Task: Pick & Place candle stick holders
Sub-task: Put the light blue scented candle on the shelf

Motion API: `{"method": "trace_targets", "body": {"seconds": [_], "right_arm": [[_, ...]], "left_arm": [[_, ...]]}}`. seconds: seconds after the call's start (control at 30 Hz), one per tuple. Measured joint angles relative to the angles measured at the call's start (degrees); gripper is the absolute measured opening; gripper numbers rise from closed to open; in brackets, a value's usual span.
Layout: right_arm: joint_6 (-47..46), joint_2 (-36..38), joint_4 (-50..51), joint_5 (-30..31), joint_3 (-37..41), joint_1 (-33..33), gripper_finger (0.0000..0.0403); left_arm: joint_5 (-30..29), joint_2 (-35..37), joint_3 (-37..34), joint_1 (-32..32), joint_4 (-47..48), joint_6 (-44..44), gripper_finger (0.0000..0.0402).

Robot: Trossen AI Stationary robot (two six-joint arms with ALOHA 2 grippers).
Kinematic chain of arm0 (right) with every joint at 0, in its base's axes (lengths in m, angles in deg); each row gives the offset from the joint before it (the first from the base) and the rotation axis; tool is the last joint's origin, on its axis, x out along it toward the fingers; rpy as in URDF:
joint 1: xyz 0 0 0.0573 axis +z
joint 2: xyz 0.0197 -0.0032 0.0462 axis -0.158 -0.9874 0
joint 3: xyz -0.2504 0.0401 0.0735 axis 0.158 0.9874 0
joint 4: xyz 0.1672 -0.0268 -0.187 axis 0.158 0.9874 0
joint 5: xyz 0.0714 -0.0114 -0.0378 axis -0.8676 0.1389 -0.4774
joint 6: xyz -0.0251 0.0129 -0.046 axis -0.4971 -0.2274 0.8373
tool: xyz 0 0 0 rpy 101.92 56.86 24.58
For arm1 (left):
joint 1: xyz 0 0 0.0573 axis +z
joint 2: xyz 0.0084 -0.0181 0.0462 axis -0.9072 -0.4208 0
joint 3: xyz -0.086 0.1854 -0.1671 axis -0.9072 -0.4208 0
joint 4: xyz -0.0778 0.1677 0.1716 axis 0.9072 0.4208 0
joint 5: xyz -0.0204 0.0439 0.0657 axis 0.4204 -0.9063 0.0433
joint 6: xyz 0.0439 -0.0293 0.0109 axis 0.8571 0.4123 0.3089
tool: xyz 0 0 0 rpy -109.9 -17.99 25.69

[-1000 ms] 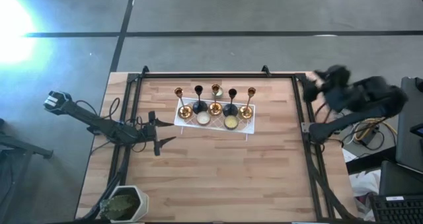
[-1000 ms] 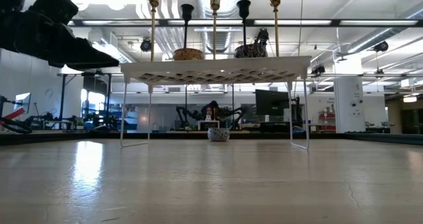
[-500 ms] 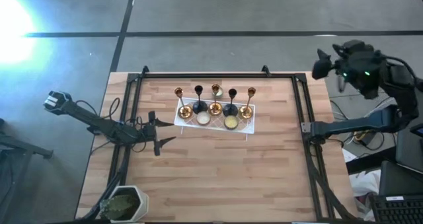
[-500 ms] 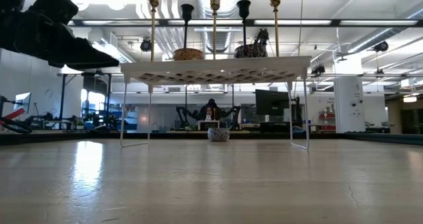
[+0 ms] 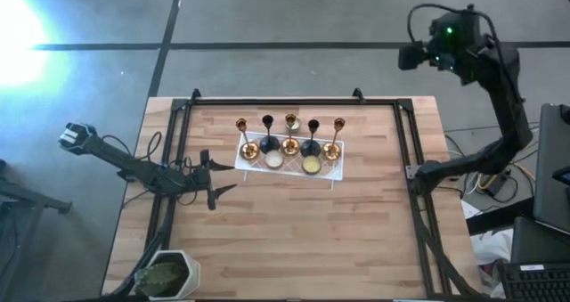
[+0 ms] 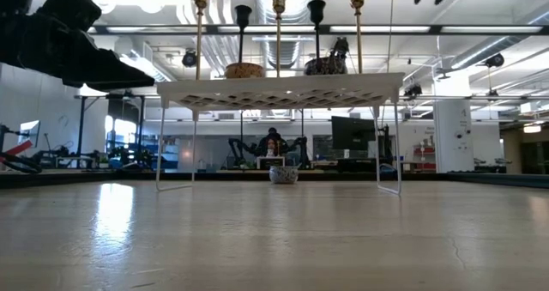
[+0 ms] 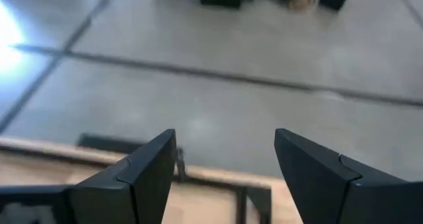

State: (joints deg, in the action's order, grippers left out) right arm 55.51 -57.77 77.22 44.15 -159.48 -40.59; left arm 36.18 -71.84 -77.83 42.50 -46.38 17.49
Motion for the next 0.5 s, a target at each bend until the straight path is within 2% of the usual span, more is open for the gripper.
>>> {"method": "trace_targets", "body": {"seconds": [0.17, 0.37, 0.43, 0.5], "right_arm": [[-2.29, -3.13, 8.72, 4.93, -4.90, 5.76, 0.0255], [-3.28, -8.80, 5.71, -3.38, -3.86, 5.70, 0.0263], [-2.49, -11.06, 4.72, -3.57, -3.89, 5.76, 0.0265], [-2.01, -13.71, 4.43, -1.10, -3.92, 5.85, 0.0265]], "left_arm": [[0.09, -0.27, 0.00, 0.00, 0.67, 0.00, 0.0268], [0.07, -0.42, 0.00, -0.01, 1.09, -0.02, 0.0268], [0.07, -0.42, 0.00, 0.00, 1.09, -0.02, 0.0268], [0.07, -0.42, 0.00, -0.01, 1.09, -0.02, 0.0268]]}}
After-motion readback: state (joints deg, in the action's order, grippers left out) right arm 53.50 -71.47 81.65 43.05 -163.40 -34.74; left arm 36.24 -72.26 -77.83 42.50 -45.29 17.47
